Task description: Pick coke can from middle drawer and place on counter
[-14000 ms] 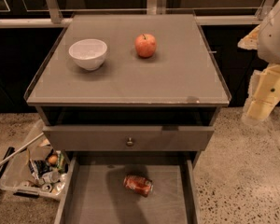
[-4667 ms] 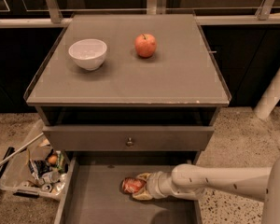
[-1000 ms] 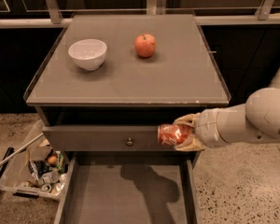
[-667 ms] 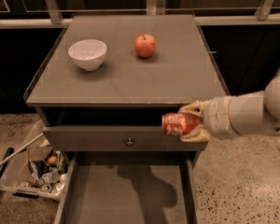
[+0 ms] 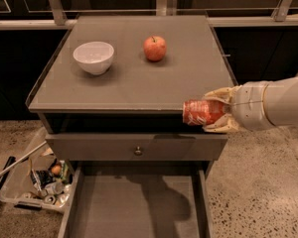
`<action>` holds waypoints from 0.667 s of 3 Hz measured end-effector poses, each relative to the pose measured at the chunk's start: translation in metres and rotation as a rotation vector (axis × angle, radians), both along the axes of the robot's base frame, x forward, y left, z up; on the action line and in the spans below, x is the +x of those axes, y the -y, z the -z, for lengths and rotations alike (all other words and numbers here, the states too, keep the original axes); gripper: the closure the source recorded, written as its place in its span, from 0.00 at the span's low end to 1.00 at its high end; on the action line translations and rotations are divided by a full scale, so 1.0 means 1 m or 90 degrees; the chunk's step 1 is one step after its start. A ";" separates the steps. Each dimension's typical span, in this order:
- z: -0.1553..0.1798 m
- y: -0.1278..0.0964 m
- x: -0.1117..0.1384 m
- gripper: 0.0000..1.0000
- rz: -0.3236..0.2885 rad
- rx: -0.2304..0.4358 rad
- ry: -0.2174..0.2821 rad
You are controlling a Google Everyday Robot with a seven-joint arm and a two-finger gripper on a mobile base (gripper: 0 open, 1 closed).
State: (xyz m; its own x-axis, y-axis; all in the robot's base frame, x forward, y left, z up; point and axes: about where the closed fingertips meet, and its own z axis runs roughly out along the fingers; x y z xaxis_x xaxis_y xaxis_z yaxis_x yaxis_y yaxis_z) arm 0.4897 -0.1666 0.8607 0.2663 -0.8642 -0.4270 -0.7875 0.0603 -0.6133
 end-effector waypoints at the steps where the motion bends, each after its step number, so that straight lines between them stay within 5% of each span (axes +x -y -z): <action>1: -0.012 -0.004 0.015 1.00 0.017 0.003 0.015; 2: -0.035 -0.014 0.050 1.00 0.018 0.018 0.031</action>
Offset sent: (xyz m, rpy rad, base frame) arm 0.1029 0.0275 0.0712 0.0697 -0.0975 -0.0269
